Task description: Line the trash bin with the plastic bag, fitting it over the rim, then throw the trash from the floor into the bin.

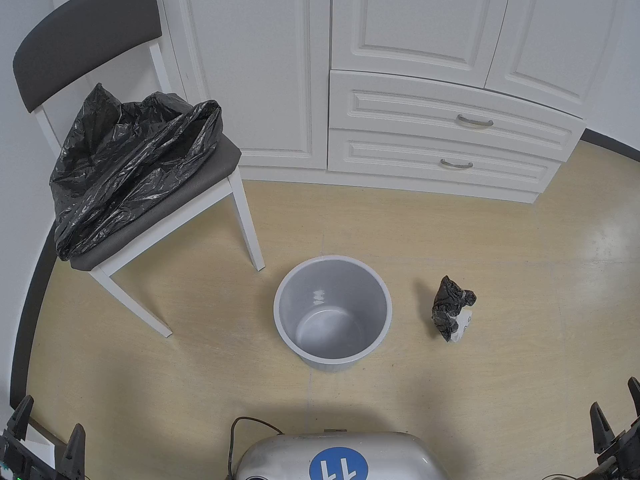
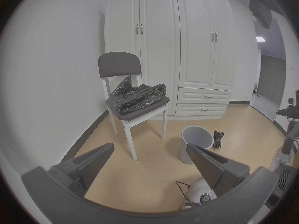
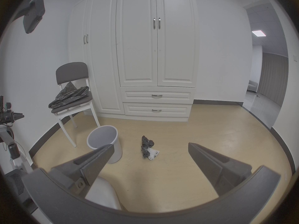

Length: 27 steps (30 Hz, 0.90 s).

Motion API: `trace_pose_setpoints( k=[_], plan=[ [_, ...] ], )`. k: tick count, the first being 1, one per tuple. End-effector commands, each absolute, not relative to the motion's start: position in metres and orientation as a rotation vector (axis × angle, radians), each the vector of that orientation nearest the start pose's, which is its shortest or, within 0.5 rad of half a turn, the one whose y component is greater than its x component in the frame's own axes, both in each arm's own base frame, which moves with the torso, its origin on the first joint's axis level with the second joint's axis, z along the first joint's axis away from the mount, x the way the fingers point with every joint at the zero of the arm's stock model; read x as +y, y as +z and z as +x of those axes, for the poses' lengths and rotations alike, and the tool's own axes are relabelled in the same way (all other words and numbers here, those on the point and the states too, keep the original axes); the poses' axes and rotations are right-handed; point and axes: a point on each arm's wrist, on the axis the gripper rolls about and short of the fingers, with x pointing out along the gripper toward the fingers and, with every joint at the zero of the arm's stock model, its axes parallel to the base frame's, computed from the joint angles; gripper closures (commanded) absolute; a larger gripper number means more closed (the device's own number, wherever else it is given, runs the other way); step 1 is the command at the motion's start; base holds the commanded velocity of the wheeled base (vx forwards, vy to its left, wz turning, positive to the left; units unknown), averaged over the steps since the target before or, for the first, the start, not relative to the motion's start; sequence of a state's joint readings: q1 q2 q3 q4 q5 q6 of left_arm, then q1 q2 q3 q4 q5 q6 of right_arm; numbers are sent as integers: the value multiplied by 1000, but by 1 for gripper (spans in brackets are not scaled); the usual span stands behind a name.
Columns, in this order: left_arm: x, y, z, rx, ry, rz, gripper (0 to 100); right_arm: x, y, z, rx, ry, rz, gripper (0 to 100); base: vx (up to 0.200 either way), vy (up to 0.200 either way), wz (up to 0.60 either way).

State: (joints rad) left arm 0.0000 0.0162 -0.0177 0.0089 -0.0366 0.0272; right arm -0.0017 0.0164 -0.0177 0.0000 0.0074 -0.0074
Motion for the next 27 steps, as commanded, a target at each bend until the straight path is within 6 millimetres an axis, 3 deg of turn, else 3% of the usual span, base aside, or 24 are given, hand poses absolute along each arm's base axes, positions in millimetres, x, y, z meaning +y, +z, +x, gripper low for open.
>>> trace_pose_setpoints(
  k=[1, 27],
  plan=[
    [-1, 75, -23, 9, -37, 27, 0, 0, 75, -23, 0, 6, -8, 0, 0, 0, 0],
    [0, 75, -23, 9, 2, 5, 0, 0, 76, -23, -2, 6, 11, 0, 0, 0, 0]
  ],
)
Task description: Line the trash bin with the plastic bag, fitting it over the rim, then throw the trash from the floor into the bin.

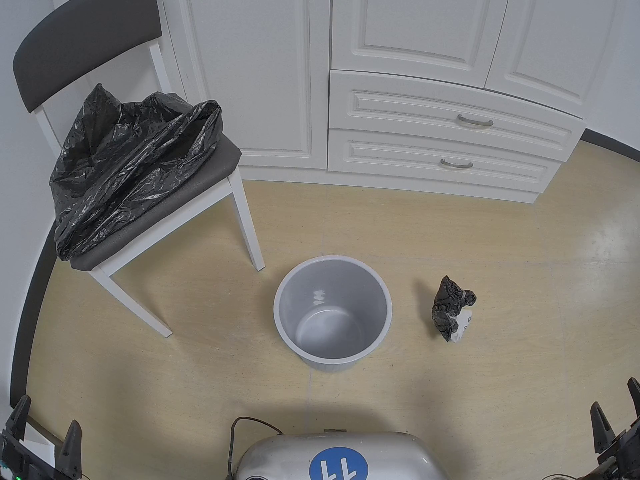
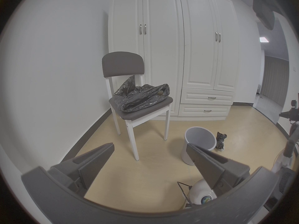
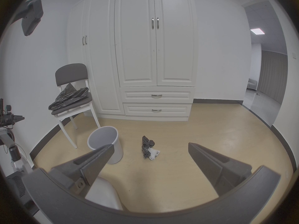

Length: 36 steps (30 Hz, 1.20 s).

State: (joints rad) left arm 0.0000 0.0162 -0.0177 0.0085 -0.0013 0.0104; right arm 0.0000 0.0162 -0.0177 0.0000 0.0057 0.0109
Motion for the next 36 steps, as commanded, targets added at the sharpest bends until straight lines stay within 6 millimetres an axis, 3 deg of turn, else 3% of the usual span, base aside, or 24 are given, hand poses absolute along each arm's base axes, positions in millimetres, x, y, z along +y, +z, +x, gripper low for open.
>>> trace_pose_setpoints(
  k=[1, 36],
  plan=[
    [0, 76, -23, 8, 2, -3, 0, 0, 76, -23, -2, 6, 11, 0, 0, 0, 0],
    [-1, 75, -23, 6, -32, 34, 0, 0, 76, -23, -2, 12, -23, 0, 0, 0, 0]
  ],
)
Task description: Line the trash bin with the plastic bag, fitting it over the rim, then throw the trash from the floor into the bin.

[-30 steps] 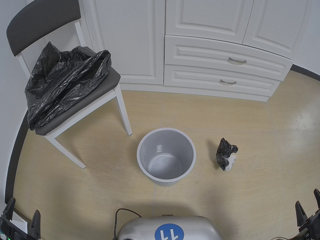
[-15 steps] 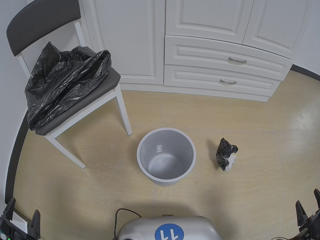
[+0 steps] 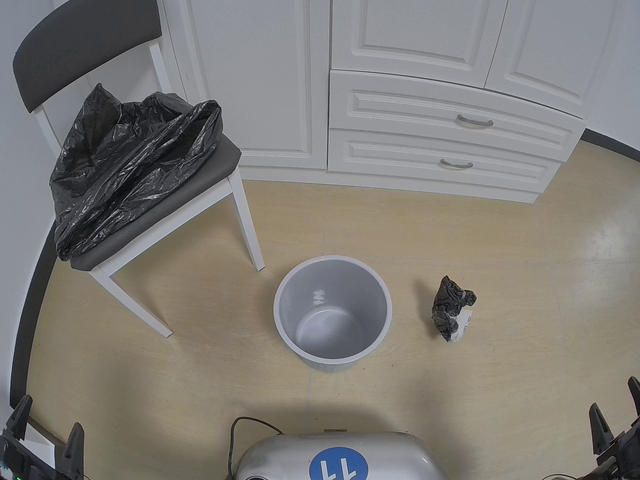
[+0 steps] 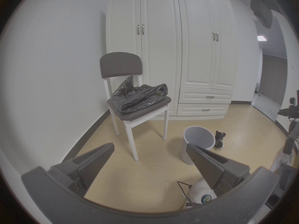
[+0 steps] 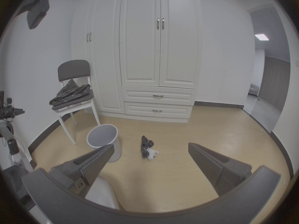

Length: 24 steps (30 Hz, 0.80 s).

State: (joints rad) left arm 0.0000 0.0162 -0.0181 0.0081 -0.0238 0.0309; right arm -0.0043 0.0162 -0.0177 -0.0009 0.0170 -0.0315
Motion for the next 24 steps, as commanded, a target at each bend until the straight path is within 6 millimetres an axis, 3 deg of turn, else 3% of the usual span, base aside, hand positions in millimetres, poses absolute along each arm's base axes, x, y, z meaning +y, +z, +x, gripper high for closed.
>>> trace_pose_setpoints(
  k=[1, 24],
  plan=[
    [-1, 75, -23, 6, -37, 34, 0, 1, 76, -23, -2, 14, -20, 0, 0, 0, 0],
    [-1, 79, -23, -24, -44, 42, 0, 0, 76, -23, -5, -2, -28, 0, 0, 0, 0]
  ],
)
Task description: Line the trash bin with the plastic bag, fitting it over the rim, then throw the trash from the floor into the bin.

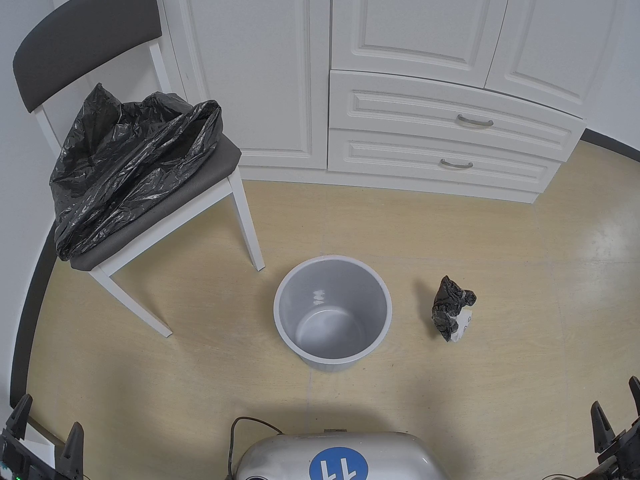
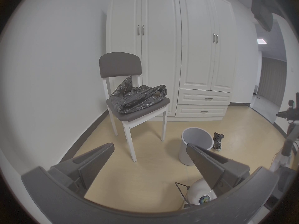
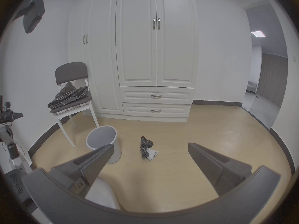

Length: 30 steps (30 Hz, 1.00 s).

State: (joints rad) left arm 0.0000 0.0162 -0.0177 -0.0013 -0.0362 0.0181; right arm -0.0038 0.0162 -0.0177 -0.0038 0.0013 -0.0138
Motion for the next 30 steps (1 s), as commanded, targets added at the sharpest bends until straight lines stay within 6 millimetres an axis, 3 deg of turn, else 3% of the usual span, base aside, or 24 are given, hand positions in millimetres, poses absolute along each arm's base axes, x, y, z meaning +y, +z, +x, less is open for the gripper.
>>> trace_pose_setpoints(
  k=[1, 2, 5, 11, 13, 15, 18, 26, 30],
  plan=[
    [-1, 80, -23, -30, -45, 45, 0, 0, 76, -23, -5, 0, -31, 0, 0, 0, 0],
    [-2, 100, -28, -160, -78, 60, 0, 0, 76, -23, -5, 11, -52, 0, 0, 0, 0],
    [-4, 121, -36, -248, -184, 26, 0, 1, 76, -23, -7, 17, -54, 0, 0, 0, 0],
    [-3, 111, -33, -159, -148, 3, 0, 0, 81, -24, -36, 15, -29, 0, 0, 0, 0],
    [-3, 110, -33, -151, -118, -9, 0, 1, 107, -31, -169, 30, 68, 0, 0, 0, 0],
    [-2, 109, -33, -149, -112, -12, 0, 1, 114, -33, -183, 37, 83, 0, 0, 0, 0],
    [-2, 106, -32, -116, -107, -8, 0, 2, 114, -29, -119, 66, -26, 0, 0, 0, 0],
    [-2, 97, -32, 17, -106, -9, 0, 3, 109, -19, 56, 133, -36, 0, 0, 0, 0],
    [-2, 108, -33, 73, -116, -12, 0, 3, 117, -11, 118, 137, -30, 0, 0, 0, 0]
  ],
)
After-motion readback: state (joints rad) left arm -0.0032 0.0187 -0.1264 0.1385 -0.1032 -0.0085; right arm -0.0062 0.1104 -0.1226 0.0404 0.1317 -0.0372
